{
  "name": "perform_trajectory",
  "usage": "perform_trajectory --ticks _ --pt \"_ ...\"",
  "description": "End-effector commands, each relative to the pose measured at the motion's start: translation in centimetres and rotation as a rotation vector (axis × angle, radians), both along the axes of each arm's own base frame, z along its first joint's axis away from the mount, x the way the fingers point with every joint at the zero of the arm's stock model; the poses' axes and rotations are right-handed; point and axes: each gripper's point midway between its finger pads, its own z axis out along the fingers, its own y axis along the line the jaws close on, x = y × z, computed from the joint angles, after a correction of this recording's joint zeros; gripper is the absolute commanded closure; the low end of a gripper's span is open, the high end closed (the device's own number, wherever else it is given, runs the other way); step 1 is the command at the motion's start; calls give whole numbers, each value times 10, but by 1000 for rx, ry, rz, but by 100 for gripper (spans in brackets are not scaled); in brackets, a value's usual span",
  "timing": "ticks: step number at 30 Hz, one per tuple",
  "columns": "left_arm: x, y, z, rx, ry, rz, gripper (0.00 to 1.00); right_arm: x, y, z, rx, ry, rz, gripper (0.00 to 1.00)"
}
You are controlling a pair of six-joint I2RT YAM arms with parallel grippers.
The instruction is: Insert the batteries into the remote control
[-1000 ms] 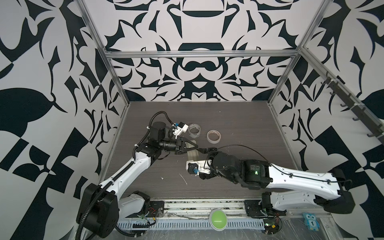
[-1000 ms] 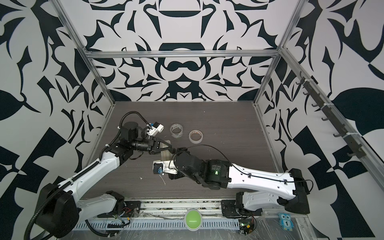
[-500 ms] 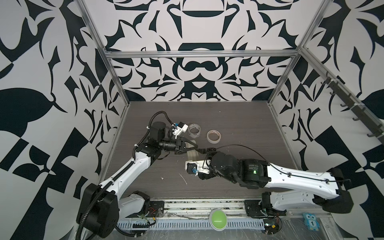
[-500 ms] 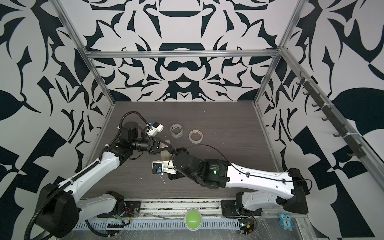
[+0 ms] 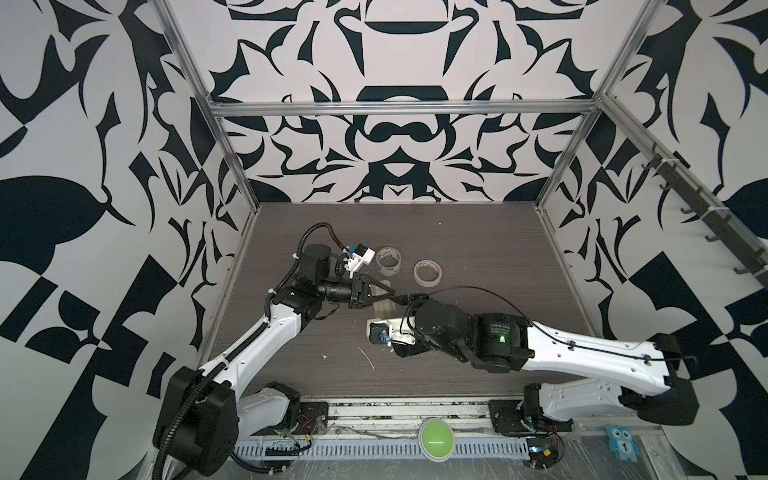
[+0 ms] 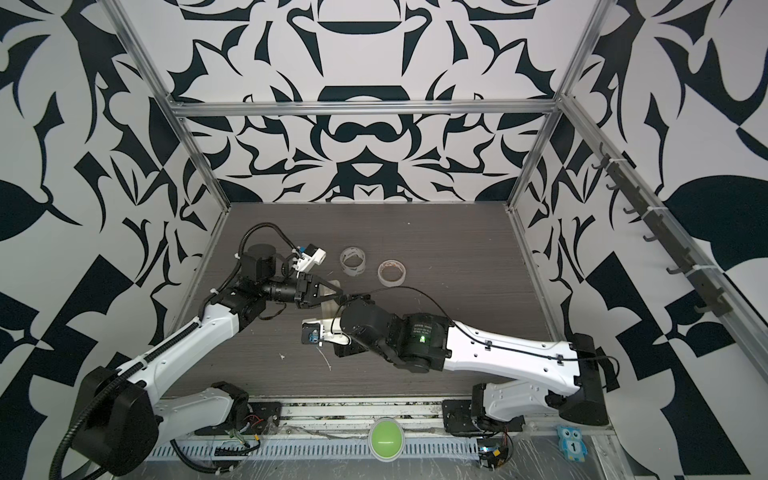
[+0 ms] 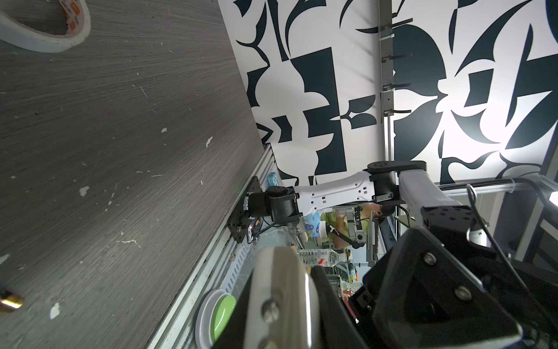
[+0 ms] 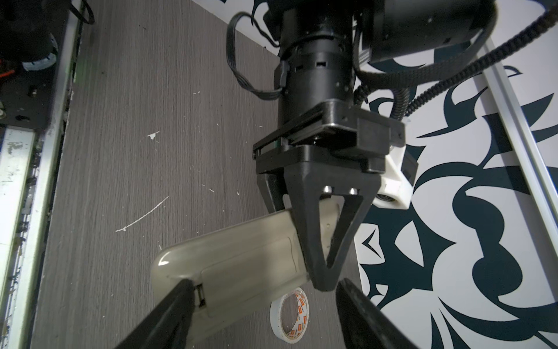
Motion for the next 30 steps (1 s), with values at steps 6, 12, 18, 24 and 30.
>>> perform_trajectory --ticks 6,12,18,24,30 --pt "-13 0 17 -43 -5 -56 100 22 -3 -3 3 19 -101 20" --pt "-14 1 21 -54 -11 -59 100 23 -3 0 57 28 -119 20" --pt "-13 1 20 -53 -8 -56 100 27 -4 3 64 7 -137 20" --pt "-12 1 20 -53 -8 -53 100 29 -5 3 60 -7 -144 20" --pt "-11 2 17 -48 1 -48 100 32 -8 5 51 -42 -149 21"
